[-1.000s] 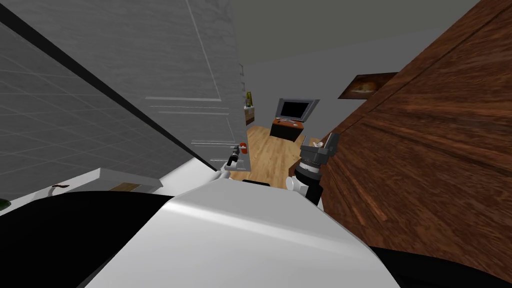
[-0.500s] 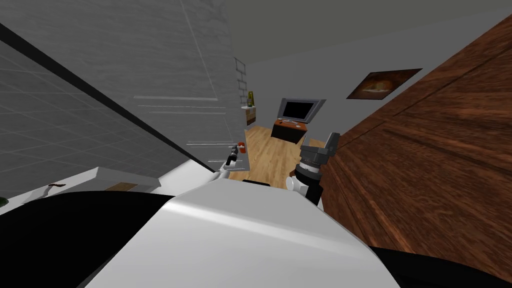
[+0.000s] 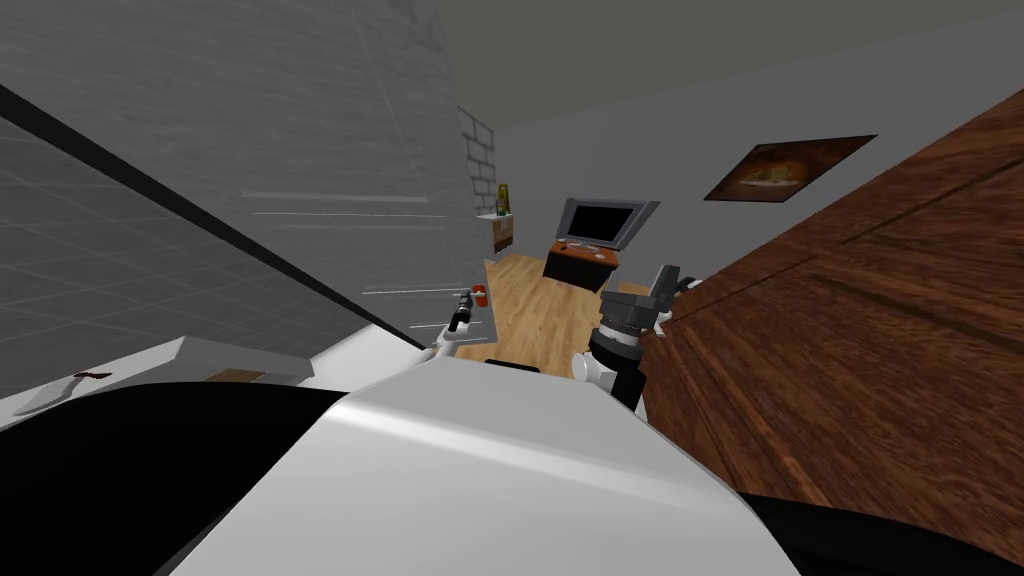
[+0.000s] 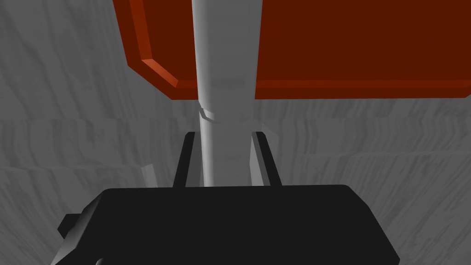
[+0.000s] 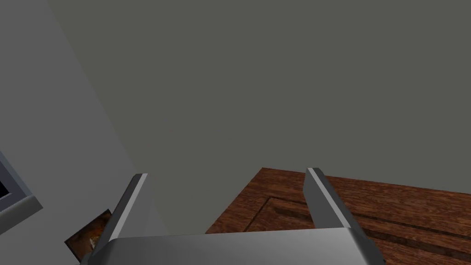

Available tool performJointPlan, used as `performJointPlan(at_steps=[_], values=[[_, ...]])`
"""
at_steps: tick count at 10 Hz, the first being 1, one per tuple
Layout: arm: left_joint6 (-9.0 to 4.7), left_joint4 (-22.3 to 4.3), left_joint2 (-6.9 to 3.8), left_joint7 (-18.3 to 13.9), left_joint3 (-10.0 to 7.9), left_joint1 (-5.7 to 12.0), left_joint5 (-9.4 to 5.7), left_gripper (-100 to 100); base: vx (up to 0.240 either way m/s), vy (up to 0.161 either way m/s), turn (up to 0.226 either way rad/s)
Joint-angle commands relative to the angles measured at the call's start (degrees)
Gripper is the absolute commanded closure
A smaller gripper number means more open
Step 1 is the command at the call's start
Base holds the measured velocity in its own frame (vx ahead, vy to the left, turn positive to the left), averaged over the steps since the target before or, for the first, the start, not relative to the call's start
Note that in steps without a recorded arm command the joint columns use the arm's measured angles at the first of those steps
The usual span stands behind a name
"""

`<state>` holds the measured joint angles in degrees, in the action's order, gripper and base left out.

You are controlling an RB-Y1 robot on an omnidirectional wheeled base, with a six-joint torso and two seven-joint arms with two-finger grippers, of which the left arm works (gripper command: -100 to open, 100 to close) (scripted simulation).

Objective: Push the door open

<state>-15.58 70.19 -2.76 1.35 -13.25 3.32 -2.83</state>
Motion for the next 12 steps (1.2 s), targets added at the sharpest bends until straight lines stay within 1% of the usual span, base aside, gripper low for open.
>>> performJointPlan(at_steps=[1, 4, 7, 8, 9, 12], values=[[-0.16, 0.3, -0.52, 0.1, -1.37, 0.15, -0.25, 100, 0.192, -0.067, 0.074], [-0.13, 0.5, -0.21, 0.6, -3.70, -0.12, -0.57, 100, 0.202, -0.088, 0.072], [-0.11, 0.7, 0.42, 0.9, -5.52, -0.33, -0.83, 100, 0.193, -0.062, 0.068], [-0.26, 0.1, 0.42, 1.0, -5.27, -0.32, -0.74, 100, 0.085, -0.011, 0.032], [-0.22, 0.4, 0.04, 1.1, -6.19, -0.34, -0.90, 100, 0.118, -0.007, 0.031], [-0.17, 0.6, -0.38, 1.5, -8.07, -0.51, -1.18, 100, 0.204, -0.047, 0.058]])
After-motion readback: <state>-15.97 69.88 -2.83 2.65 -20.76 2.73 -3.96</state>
